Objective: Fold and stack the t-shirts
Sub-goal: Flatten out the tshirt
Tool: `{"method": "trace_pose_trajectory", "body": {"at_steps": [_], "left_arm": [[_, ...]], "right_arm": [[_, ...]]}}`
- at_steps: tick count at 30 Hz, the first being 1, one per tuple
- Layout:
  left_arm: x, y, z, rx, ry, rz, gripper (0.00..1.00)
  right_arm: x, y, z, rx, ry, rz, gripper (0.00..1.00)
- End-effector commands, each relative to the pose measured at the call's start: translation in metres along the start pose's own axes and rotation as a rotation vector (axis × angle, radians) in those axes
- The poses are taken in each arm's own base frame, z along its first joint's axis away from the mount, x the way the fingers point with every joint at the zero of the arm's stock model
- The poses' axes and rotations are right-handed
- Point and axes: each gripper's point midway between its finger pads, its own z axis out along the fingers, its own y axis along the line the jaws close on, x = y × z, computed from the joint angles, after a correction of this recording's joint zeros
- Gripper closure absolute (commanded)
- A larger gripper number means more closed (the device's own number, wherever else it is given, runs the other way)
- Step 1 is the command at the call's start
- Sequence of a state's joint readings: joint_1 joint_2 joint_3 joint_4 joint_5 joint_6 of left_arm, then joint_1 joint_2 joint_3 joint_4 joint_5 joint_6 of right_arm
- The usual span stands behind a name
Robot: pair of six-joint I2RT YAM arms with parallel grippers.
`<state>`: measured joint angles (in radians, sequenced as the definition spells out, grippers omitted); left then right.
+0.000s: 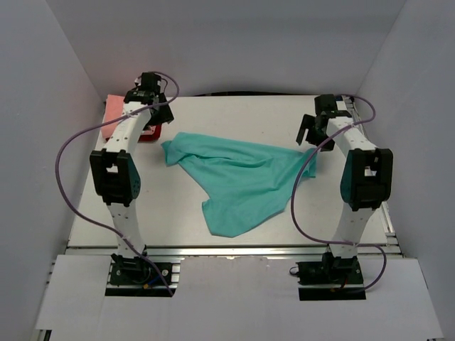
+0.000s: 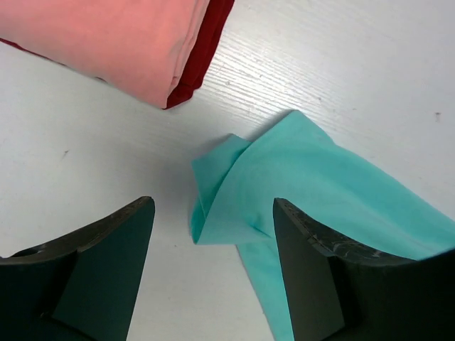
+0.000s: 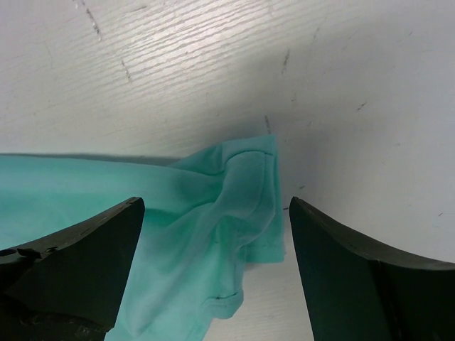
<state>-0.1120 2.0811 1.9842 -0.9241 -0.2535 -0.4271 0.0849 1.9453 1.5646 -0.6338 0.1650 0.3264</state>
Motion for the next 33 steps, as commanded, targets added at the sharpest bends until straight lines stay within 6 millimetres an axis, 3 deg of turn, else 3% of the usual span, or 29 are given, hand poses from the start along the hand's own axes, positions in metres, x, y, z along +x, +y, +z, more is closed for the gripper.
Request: {"method": "trace_pose_trajectory", "body": {"at_steps": [1, 2, 4, 5, 7, 8, 9, 10, 11, 13, 16, 17, 19, 20, 22, 25, 31, 33], "left_arm": [[-0.01, 0.008, -0.029, 0.014, -0.055, -0.007, 0.21], [0.001, 0.014, -0.028, 0.0, -0.034, 0.004, 0.21], [0.003, 0.023, -0.039, 0.0, -0.045, -0.006, 0.21], [0.021, 0.029, -0.034, -0.012, -0.008, 0.002, 0.21], [0.024, 0.032, -0.042, 0.002, -0.029, -0.007, 0.22], [0.042, 0.037, -0.036, -0.01, 0.006, 0.001, 0.22], [0.042, 0.037, -0.038, 0.004, -0.013, -0.009, 0.27], [0.047, 0.039, -0.036, -0.001, -0.006, -0.009, 0.3], [0.06, 0.043, -0.03, -0.01, 0.019, -0.004, 0.33], [0.062, 0.042, -0.028, 0.002, 0.002, -0.024, 0.34], [0.075, 0.041, -0.021, 0.02, 0.009, -0.046, 0.38], [0.08, 0.037, -0.021, 0.046, 0.018, -0.051, 0.38], [0.085, 0.03, -0.015, 0.092, 0.004, -0.075, 0.37], [0.083, 0.024, -0.014, 0.128, -0.011, -0.081, 0.37], [0.088, 0.02, -0.009, 0.153, -0.007, -0.085, 0.36], [0.089, 0.015, -0.005, 0.18, -0.016, -0.092, 0.36], [0.087, 0.014, -0.001, 0.185, -0.038, -0.09, 0.36], [0.089, 0.016, 0.002, 0.172, -0.033, -0.082, 0.36]], "right_arm": [[-0.024, -0.019, -0.024, 0.037, -0.104, 0.01, 0.11], [-0.025, -0.022, -0.027, 0.039, -0.11, 0.008, 0.1], [-0.024, -0.024, -0.04, 0.033, -0.135, 0.017, 0.11], [-0.027, -0.024, -0.045, 0.027, -0.157, 0.02, 0.11], [-0.027, -0.024, -0.064, 0.005, -0.192, 0.024, 0.11], [-0.026, -0.023, -0.071, -0.007, -0.204, 0.016, 0.11], [-0.028, -0.017, -0.088, -0.055, -0.231, 0.012, 0.11], [-0.019, -0.013, -0.092, -0.078, -0.224, 0.003, 0.11], [-0.017, -0.008, -0.099, -0.108, -0.231, -0.008, 0.11], [-0.007, 0.013, -0.122, -0.221, -0.243, -0.035, 0.12], [0.034, 0.051, -0.138, -0.336, -0.186, -0.123, 0.14], [0.06, 0.07, -0.138, -0.359, -0.151, -0.188, 0.14], [0.078, 0.083, -0.149, -0.365, -0.166, -0.204, 0.15], [0.107, 0.101, -0.148, -0.423, -0.119, -0.247, 0.15], [0.122, 0.126, -0.166, -0.535, -0.15, -0.238, 0.18], [0.17, 0.165, -0.179, -0.654, -0.14, -0.316, 0.21], [0.245, 0.212, -0.18, -0.689, -0.072, -0.481, 0.2], [0.265, 0.223, -0.171, -0.657, -0.041, -0.519, 0.2]]}}
